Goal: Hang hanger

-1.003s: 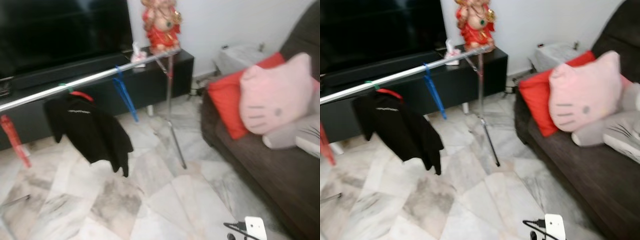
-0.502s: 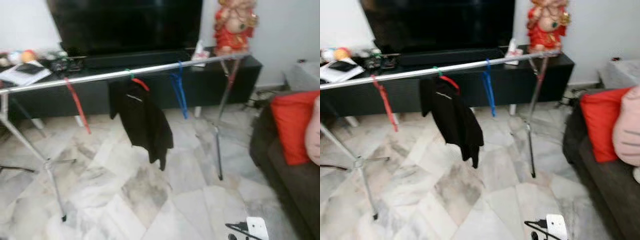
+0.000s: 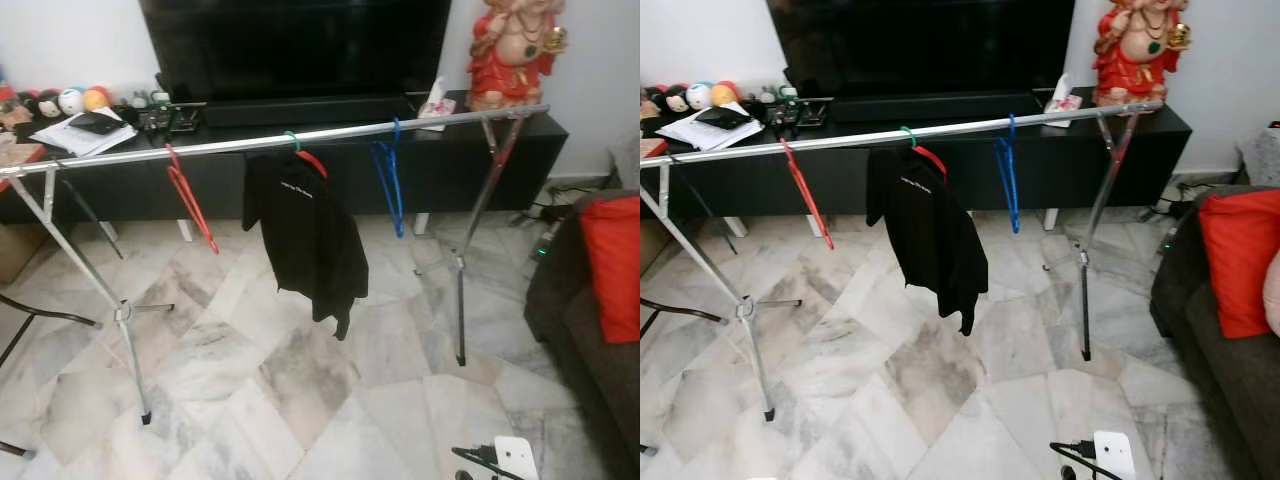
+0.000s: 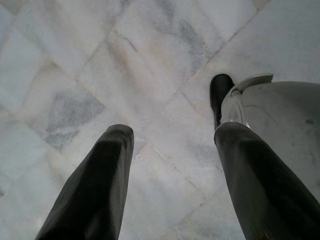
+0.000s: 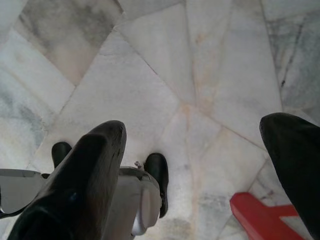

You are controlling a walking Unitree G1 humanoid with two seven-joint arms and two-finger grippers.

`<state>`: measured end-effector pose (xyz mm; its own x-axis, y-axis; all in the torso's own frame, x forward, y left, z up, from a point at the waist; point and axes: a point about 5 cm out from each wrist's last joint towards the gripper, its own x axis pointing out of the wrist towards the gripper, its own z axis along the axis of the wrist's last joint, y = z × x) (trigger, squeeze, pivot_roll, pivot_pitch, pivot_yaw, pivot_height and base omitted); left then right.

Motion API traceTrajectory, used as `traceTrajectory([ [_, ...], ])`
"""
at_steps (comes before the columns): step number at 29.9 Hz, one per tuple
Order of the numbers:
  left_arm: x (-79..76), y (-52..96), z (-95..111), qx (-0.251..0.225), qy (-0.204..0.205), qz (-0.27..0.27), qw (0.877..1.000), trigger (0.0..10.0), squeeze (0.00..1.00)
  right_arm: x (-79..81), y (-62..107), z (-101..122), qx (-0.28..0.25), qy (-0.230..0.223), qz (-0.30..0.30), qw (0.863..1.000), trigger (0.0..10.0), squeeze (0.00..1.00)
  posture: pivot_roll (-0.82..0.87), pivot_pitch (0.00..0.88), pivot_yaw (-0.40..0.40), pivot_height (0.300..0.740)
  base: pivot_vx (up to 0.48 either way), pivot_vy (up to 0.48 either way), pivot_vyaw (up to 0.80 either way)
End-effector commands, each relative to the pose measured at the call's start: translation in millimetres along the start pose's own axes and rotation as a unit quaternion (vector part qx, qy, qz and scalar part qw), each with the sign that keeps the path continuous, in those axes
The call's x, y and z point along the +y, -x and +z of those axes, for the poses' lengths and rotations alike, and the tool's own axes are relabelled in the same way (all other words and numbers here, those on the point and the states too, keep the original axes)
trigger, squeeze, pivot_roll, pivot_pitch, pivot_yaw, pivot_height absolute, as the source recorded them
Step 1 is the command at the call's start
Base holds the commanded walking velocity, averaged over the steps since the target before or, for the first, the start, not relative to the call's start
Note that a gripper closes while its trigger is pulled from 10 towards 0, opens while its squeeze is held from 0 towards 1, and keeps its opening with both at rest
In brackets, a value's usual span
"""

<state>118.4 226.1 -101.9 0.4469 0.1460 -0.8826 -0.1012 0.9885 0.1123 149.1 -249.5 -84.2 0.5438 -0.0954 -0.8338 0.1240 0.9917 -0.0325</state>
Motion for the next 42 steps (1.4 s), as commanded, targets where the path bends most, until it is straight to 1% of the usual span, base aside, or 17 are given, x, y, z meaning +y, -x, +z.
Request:
traceTrajectory([
  [1, 1.2, 0.7, -4.2, 0.008, 0.006, 0.000, 1.000, 10.0, 0.00, -1.7, 0.5, -1.4, 0.003, -0.008, -0.003, 1.000, 10.0, 0.00, -0.15, 0.000, 0.055, 0.740, -0.266, 0.000, 0.00],
  [8, 0.7, 0.7, -4.6, 0.009, 0.006, -0.002, 1.000, 10.0, 0.00, -2.1, 0.6, -1.9, 0.001, -0.015, -0.007, 1.000, 10.0, 0.00, -0.14, 0.000, 0.054, 0.740, -0.271, 0.000, 0.00],
  [38, -0.6, 0.8, -5.2, 0.008, 0.012, -0.003, 1.000, 10.0, 0.00, -4.1, 1.1, -2.4, 0.002, -0.016, -0.013, 1.000, 10.0, 0.00, -0.14, 0.000, 0.049, 0.740, -0.312, 0.000, 0.00],
  [42, -0.5, 0.9, -6.0, 0.009, 0.009, -0.002, 1.000, 10.0, 0.00, -4.7, 1.3, -3.3, 0.004, -0.015, -0.014, 1.000, 10.0, 0.00, -0.14, 0.000, 0.048, 0.740, 0.000, 0.000, 0.00],
])
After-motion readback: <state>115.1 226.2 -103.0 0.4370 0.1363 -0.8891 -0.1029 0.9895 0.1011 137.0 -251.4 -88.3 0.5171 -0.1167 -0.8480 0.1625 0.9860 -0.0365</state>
